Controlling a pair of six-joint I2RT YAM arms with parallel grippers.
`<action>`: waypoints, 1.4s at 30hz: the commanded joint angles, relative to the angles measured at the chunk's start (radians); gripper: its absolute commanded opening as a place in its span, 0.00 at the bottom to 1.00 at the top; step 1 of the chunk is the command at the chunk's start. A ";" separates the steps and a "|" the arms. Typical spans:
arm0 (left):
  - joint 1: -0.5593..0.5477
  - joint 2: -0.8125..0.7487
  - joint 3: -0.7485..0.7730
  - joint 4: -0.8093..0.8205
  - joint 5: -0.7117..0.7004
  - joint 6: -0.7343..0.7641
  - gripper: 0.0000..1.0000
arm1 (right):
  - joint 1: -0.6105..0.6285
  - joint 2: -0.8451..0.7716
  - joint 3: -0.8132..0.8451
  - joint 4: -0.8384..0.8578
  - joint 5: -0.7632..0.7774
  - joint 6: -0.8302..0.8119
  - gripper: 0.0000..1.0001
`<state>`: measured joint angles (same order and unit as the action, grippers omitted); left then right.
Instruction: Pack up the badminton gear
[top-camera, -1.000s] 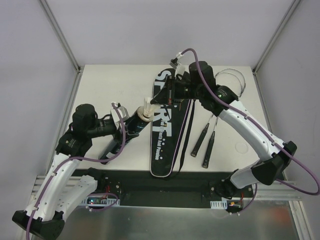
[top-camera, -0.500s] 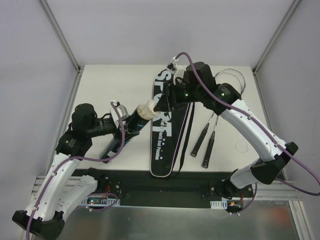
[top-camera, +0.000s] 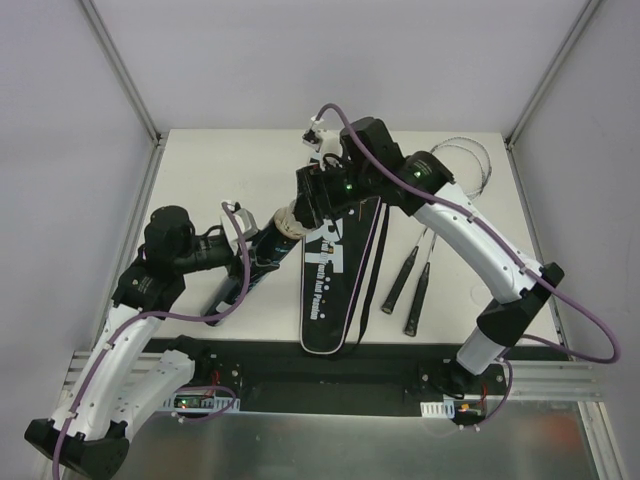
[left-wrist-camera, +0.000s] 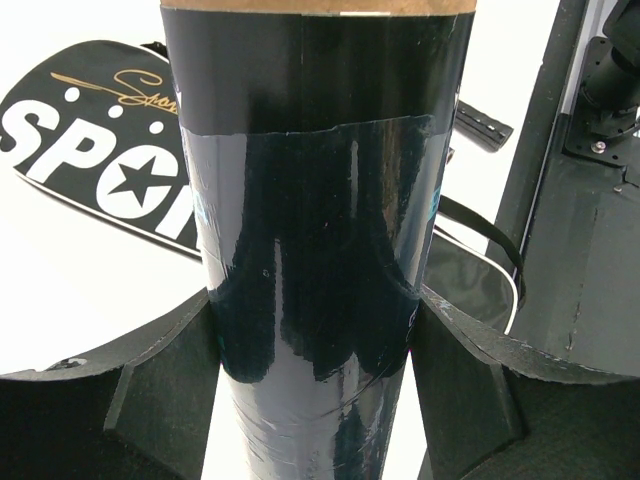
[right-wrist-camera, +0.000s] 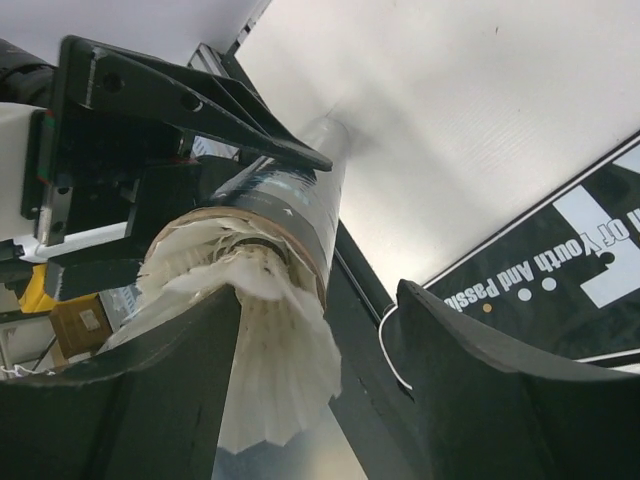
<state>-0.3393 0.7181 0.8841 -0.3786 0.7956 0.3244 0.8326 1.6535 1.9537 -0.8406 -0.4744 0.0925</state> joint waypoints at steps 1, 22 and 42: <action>0.000 0.007 0.052 0.069 0.021 -0.007 0.00 | 0.029 0.022 0.022 -0.035 0.023 -0.008 0.68; 0.000 0.000 0.041 0.075 0.059 0.001 0.00 | 0.053 0.255 0.177 -0.103 -0.092 0.003 0.78; 0.000 -0.016 0.007 0.078 -0.228 -0.104 0.00 | -0.148 -0.171 -0.071 -0.038 -0.066 0.084 0.96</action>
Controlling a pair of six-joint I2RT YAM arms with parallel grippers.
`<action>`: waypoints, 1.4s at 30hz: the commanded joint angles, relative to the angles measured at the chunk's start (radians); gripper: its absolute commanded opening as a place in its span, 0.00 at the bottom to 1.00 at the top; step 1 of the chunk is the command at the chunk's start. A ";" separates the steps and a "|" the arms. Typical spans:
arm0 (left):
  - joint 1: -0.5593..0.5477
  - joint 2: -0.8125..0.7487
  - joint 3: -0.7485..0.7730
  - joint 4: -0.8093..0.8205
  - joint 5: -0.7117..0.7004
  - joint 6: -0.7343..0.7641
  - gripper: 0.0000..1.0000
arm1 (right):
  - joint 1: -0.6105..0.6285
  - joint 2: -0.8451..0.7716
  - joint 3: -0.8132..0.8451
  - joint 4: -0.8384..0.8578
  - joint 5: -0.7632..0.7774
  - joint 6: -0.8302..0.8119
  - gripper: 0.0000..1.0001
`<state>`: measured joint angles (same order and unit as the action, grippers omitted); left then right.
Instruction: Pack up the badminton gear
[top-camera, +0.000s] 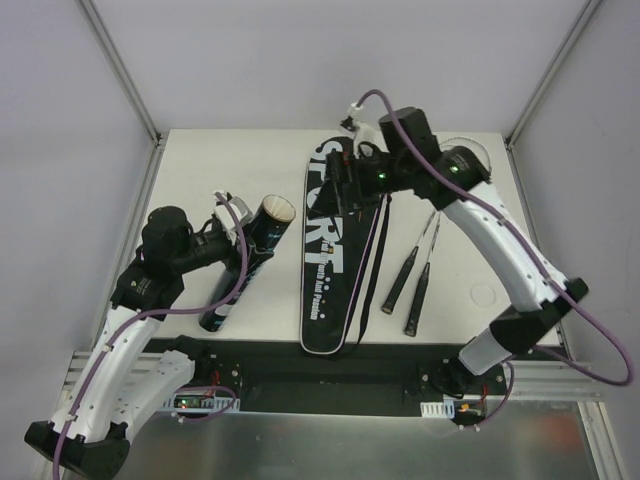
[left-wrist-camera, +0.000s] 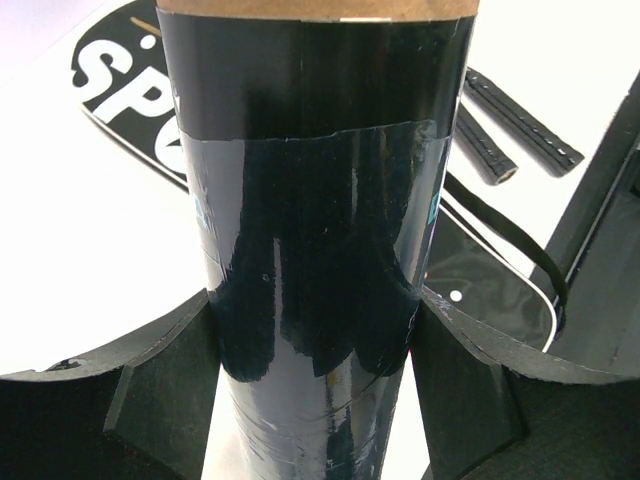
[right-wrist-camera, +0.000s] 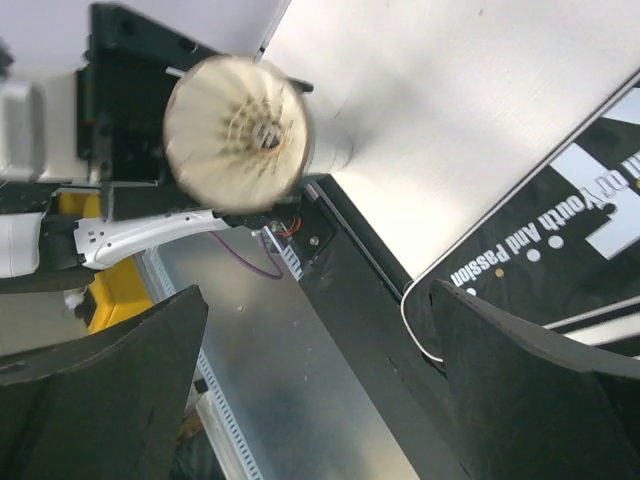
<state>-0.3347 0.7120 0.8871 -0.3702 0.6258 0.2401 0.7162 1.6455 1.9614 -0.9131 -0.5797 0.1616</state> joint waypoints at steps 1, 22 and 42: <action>-0.004 -0.008 0.007 0.070 -0.070 -0.021 0.00 | -0.047 -0.215 -0.105 0.028 0.062 0.018 0.96; -0.004 -0.102 -0.065 0.079 -0.098 -0.081 0.00 | -0.402 -0.521 -0.777 -0.078 0.356 0.079 0.96; -0.004 -0.003 -0.031 0.085 -0.029 -0.239 0.00 | -0.742 -0.428 -1.013 0.023 0.638 0.207 0.97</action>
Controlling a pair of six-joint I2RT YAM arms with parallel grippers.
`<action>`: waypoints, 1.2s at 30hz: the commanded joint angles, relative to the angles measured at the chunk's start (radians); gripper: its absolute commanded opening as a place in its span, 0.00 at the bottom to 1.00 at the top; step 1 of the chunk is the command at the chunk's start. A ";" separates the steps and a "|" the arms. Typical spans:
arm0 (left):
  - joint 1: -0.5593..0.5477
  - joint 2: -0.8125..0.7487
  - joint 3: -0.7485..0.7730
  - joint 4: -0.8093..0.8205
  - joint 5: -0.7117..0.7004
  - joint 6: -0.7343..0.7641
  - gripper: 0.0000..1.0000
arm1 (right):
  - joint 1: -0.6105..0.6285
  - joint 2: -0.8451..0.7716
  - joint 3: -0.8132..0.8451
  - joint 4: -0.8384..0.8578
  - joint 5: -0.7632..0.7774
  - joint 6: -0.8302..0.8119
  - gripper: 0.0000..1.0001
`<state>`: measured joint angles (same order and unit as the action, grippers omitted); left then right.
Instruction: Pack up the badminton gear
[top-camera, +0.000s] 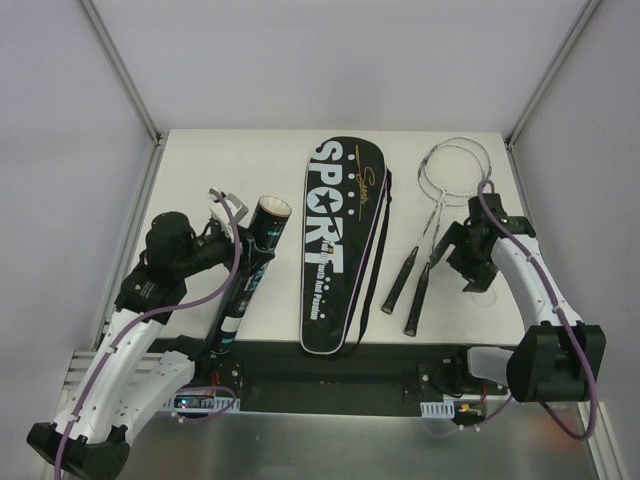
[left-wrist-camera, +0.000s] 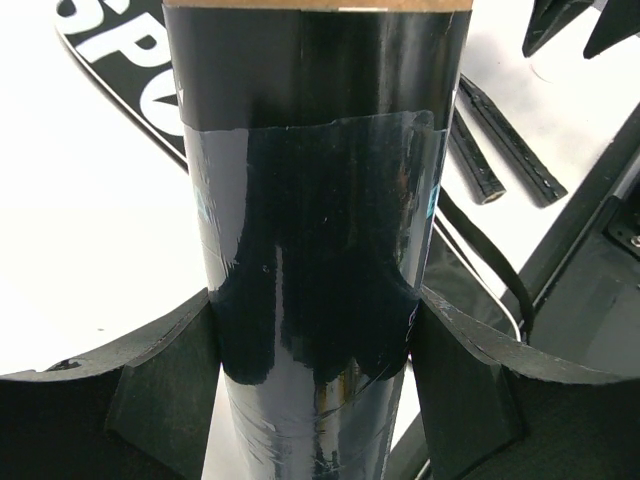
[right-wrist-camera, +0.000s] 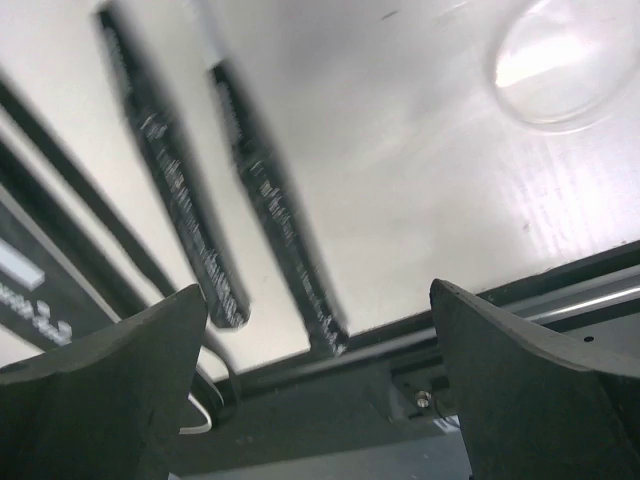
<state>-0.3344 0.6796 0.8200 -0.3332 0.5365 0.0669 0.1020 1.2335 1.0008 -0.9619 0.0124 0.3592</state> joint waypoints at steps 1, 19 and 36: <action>-0.005 0.038 0.045 0.048 0.077 -0.064 0.00 | -0.162 -0.009 -0.068 0.090 0.012 0.003 0.99; -0.006 0.057 0.073 0.048 0.085 -0.105 0.00 | -0.400 0.159 -0.146 0.244 0.153 0.006 0.55; -0.006 0.078 0.085 0.048 0.082 -0.111 0.00 | -0.389 0.339 -0.171 0.330 0.146 0.017 0.28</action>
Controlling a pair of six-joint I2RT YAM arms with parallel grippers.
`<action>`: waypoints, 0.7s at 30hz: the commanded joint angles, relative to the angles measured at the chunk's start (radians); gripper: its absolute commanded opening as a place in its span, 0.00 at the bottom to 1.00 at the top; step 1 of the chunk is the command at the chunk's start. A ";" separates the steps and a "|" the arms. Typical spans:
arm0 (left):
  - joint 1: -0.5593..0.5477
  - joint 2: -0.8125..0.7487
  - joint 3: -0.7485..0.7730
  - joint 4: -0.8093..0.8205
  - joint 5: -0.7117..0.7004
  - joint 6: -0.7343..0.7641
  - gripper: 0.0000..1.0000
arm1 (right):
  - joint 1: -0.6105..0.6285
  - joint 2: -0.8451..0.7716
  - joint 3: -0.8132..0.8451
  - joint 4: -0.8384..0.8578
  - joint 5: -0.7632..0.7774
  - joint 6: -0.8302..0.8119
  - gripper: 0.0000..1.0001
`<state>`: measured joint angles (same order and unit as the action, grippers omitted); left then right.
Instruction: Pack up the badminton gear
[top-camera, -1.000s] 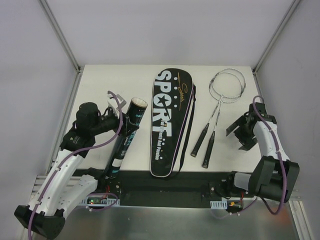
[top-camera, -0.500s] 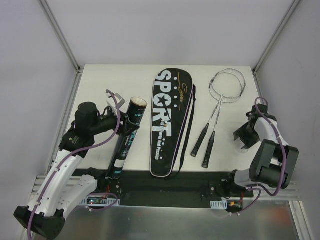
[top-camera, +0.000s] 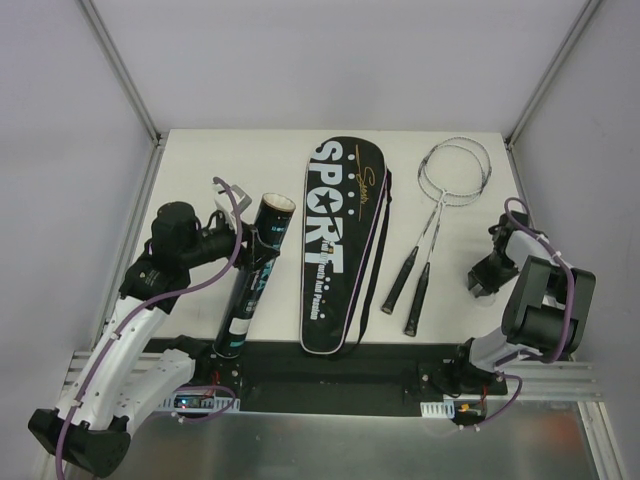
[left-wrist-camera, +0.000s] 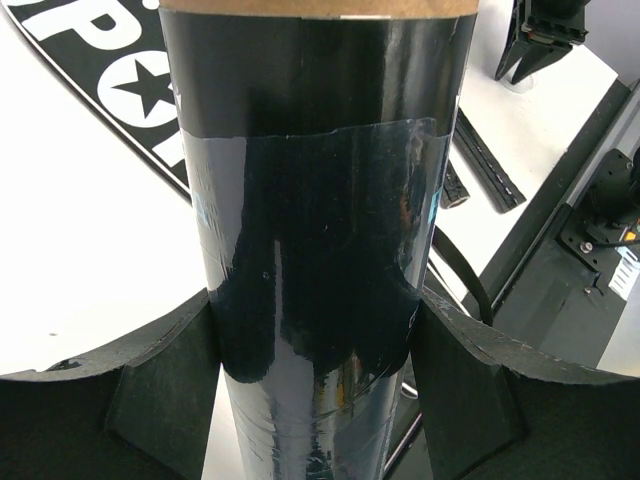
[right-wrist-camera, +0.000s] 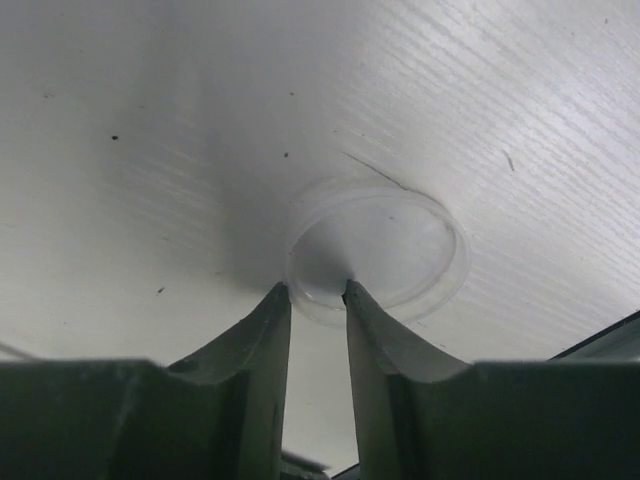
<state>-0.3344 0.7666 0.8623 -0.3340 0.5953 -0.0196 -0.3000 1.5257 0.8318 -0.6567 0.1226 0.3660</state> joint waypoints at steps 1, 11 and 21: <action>-0.006 -0.012 0.040 0.049 0.021 -0.023 0.00 | 0.021 0.050 0.006 0.022 0.032 0.007 0.19; -0.006 -0.050 -0.002 0.049 0.024 -0.010 0.00 | 0.104 -0.137 0.033 0.041 -0.245 -0.199 0.01; -0.008 -0.061 -0.016 0.050 0.121 0.064 0.00 | 0.318 -0.340 0.188 0.081 -0.756 -0.173 0.01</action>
<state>-0.3344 0.7261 0.8509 -0.3340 0.6285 0.0013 -0.1020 1.2240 0.9043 -0.6285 -0.3454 0.1928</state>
